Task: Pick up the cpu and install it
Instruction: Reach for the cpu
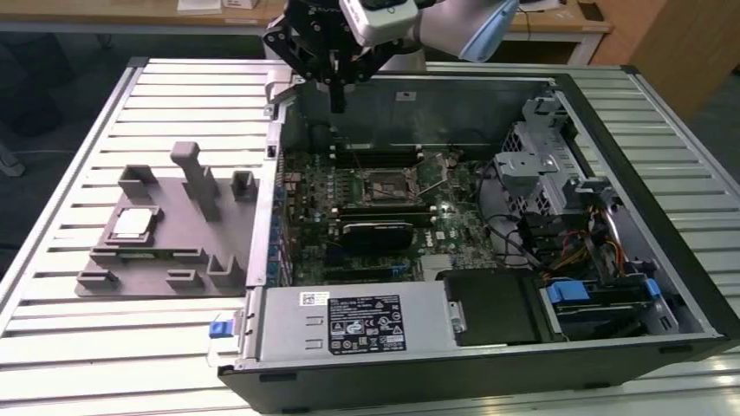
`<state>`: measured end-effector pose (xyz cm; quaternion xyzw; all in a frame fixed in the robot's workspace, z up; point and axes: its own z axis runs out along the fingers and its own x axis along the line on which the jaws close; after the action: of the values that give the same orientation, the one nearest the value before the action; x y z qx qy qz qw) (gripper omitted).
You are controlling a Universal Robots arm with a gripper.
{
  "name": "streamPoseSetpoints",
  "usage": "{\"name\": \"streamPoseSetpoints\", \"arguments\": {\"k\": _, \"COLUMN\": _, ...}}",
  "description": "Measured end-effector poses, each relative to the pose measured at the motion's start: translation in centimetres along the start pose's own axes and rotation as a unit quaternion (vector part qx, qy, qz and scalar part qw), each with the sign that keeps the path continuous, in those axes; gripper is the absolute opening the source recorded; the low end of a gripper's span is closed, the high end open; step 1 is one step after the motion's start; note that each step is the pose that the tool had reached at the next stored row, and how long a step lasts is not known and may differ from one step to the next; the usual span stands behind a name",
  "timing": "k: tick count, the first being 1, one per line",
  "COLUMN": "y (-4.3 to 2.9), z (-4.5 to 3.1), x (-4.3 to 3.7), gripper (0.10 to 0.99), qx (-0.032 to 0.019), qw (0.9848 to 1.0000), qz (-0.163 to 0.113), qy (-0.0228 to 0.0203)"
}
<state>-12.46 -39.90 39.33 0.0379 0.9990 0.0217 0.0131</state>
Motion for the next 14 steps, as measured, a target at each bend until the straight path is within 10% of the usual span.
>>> {"name": "streamPoseSetpoints", "arguments": {"k": 14, "y": -0.11, "z": -0.04, "x": 1.42, "gripper": 0.106, "qx": 0.0, "qw": 1.0, "qz": 0.0, "qy": 0.0}}
